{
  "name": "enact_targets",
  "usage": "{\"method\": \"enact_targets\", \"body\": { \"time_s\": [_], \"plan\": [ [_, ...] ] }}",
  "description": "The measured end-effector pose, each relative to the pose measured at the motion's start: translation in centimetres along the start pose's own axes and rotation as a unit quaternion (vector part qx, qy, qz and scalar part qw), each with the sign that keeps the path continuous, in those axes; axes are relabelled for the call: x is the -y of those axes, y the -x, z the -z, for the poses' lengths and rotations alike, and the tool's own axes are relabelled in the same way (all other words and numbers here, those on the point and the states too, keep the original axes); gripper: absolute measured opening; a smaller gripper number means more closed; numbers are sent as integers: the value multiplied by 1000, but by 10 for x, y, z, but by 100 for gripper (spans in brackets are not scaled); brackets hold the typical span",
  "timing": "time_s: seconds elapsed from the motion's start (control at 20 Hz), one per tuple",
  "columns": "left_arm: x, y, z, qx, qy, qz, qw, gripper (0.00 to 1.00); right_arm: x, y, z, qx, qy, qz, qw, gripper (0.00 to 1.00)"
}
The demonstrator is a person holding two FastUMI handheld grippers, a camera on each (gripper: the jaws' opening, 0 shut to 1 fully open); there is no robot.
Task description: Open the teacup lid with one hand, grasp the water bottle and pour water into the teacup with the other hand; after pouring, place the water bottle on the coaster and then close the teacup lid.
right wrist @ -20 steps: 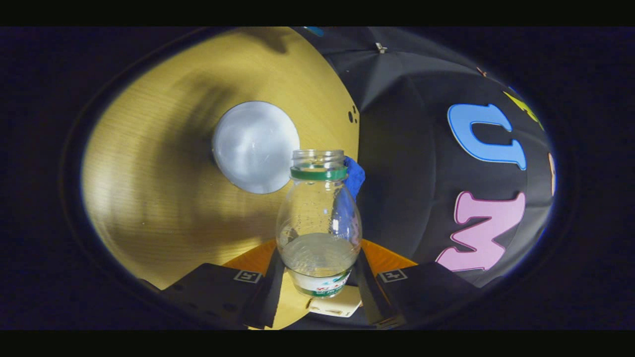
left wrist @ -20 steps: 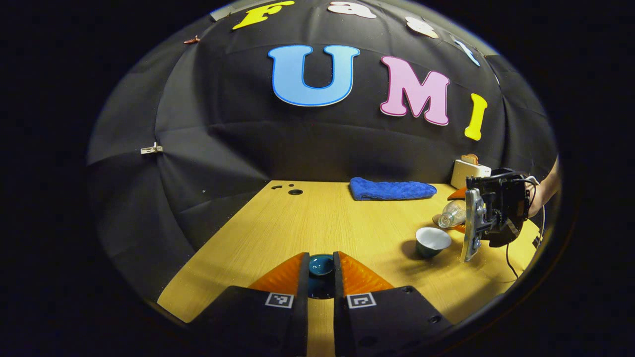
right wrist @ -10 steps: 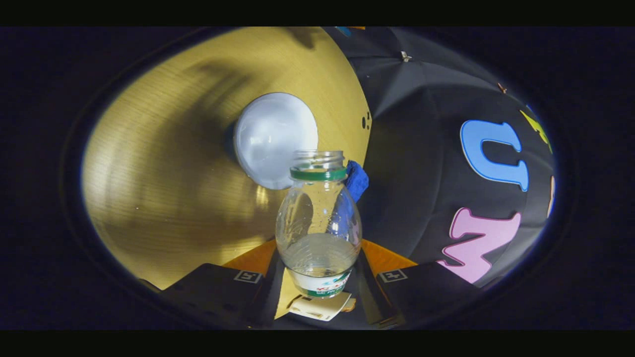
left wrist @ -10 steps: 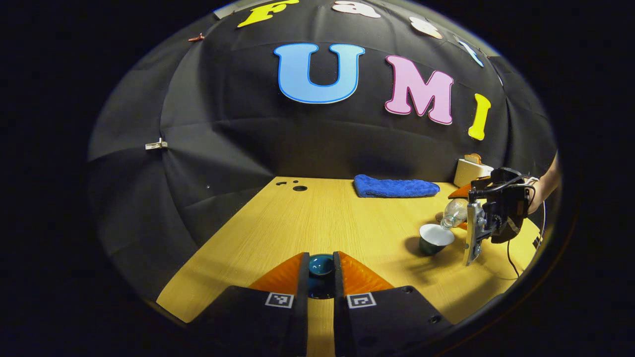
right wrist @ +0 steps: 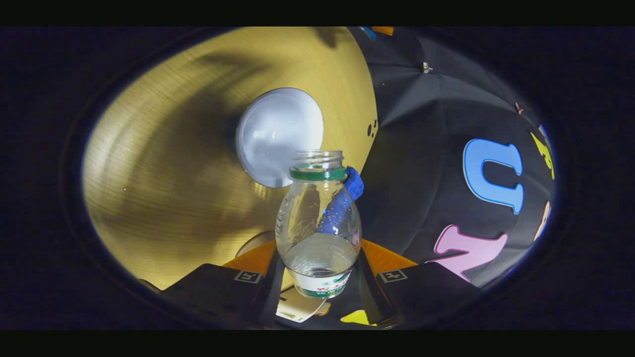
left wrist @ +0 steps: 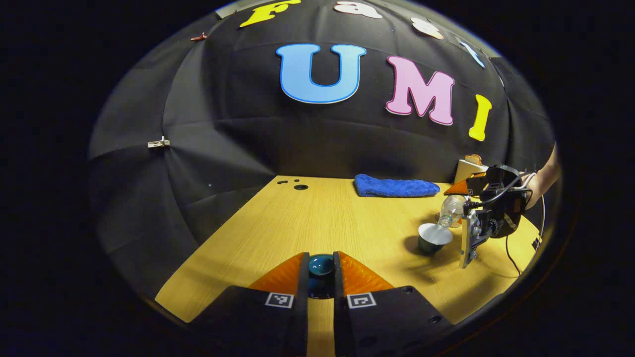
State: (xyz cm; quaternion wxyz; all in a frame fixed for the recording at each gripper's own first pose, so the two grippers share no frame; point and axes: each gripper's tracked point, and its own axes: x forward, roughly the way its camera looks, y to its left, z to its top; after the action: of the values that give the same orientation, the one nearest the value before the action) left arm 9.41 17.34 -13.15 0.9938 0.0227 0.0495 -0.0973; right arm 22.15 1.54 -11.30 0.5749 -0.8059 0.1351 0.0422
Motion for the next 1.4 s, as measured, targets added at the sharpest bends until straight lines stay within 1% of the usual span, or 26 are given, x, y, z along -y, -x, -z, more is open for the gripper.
{"method": "enact_targets", "body": {
  "time_s": [0.1, 0.3, 0.35, 0.4, 0.45, 0.5, 0.7, 0.75, 0.8, 0.85, 0.9, 0.95, 1.1, 1.4],
  "plan": [
    [0, 2, 0, 4, -1, -3, 1000, 25, 1, 4, -3, 4, 9, 2, 1000, 70],
    [2, 7, 2, 2, 3, -1, 1000, 25, 2, 2, -2, 4, 18, -6, 1000, 70],
    [2, 7, 2, 1, 4, -2, 1000, 21, 1, 1, -1, 2, 17, -8, 1000, 70],
    [2, 9, 4, 0, 5, -1, 1000, 25, 1, 1, -1, 2, 19, -9, 1000, 70],
    [1, 10, 4, -1, 6, -2, 1000, 21, 1, 1, -1, 0, 22, -9, 1000, 70],
    [2, 10, 6, -3, 7, -2, 1000, 25, 2, 1, -1, 1, 25, -10, 1000, 70],
    [0, 13, 9, -5, 10, -5, 1000, 25, 3, -2, 3, -1, 35, -11, 999, 70],
    [0, 14, 9, -6, 11, -5, 1000, 21, 4, -1, 1, 1, 37, -8, 999, 70],
    [-1, 13, 9, -6, 11, -6, 1000, 25, 6, 0, -1, 3, 37, -6, 999, 70],
    [-1, 13, 9, -6, 11, -6, 1000, 25, 7, 0, 1, 2, 42, -5, 999, 70],
    [-1, 15, 10, -7, 10, -6, 1000, 22, 10, -1, 2, 2, 50, -2, 999, 70],
    [-1, 14, 9, -7, 10, -7, 1000, 25, 14, -1, 4, 1, 57, -1, 998, 70],
    [-1, 15, 7, -5, 7, -7, 1000, 25, 18, 0, 6, -9, 69, 4, 998, 70],
    [-2, 17, 9, -9, 6, -9, 1000, 25, 19, -1, 10, -17, 90, -8, 996, 70]
  ]
}}
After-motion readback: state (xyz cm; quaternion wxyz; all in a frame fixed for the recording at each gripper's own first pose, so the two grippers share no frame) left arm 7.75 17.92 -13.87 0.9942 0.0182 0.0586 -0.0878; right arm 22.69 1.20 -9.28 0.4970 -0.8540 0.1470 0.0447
